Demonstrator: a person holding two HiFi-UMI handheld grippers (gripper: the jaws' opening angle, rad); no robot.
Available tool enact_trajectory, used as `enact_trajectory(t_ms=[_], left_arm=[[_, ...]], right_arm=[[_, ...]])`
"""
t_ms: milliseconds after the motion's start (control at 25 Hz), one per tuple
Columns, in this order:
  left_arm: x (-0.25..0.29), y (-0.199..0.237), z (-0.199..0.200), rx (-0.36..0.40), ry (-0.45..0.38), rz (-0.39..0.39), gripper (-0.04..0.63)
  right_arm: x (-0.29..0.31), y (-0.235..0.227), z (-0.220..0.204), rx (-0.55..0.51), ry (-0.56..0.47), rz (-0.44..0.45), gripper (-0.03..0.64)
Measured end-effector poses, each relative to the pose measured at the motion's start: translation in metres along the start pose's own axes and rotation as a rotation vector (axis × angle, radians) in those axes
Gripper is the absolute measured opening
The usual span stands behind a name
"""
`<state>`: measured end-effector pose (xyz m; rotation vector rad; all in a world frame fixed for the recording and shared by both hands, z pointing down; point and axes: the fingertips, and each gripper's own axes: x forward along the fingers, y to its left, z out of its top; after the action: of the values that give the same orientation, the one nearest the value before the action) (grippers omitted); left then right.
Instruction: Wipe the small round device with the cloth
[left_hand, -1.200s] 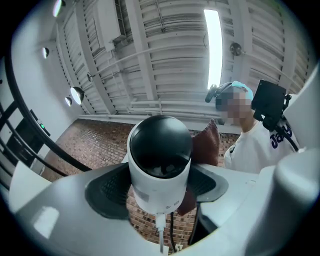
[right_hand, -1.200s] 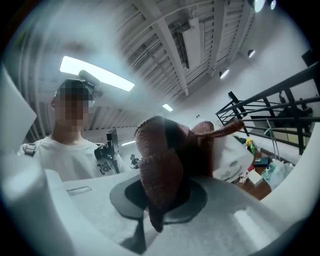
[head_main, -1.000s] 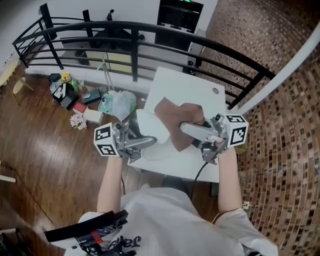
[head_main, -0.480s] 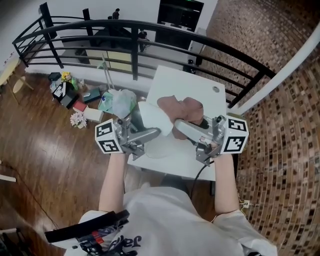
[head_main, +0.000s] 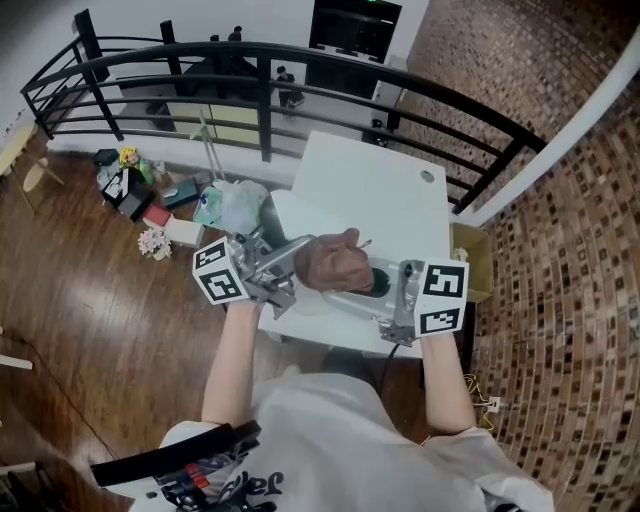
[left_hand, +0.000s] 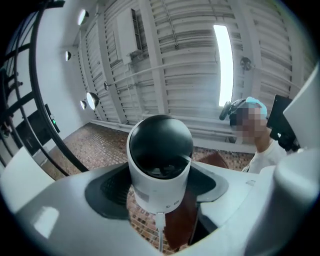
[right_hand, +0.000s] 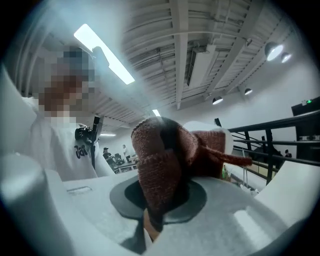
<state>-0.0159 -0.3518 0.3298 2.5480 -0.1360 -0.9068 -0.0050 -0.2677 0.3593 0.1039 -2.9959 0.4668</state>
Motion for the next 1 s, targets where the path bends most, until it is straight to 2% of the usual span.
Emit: enact_trajectory(t_ms=[80, 240, 360, 440, 600, 760, 920, 1000], left_arm=[[0.001, -0.004, 0.003, -0.042, -0.027, -0.026, 0.377], [0.005, -0.021, 0.005, -0.103, -0.038, -0.103, 0.377], [0.005, -0.032, 0.01, -0.115, -0.043, -0.145, 0.377], [0.003, -0.035, 0.016, -0.128, -0.055, -0.165, 0.377], [-0.001, -0.046, 0.014, -0.161, -0.055, -0.204, 0.377], [0.0, -0.046, -0.006, -0.184, -0.005, -0.185, 0.377], [-0.003, -0.033, -0.01, -0.244, -0.051, -0.155, 0.376], [-0.002, -0.023, -0.014, -0.259, -0.047, -0.12, 0.376]], right_arm=[[0.002, -0.005, -0.016, 0.015, 0.025, -0.005, 0.023], [0.004, -0.024, -0.042, 0.042, 0.091, -0.073, 0.023], [0.003, -0.03, -0.04, 0.068, 0.067, -0.071, 0.023], [-0.005, -0.04, -0.035, 0.095, 0.023, -0.079, 0.023], [-0.033, -0.073, -0.022, 0.173, -0.092, -0.175, 0.023], [-0.04, -0.072, 0.017, 0.19, -0.258, -0.178, 0.023], [-0.049, -0.068, 0.052, 0.173, -0.396, -0.208, 0.021], [-0.055, -0.059, 0.067, 0.147, -0.446, -0.19, 0.022]])
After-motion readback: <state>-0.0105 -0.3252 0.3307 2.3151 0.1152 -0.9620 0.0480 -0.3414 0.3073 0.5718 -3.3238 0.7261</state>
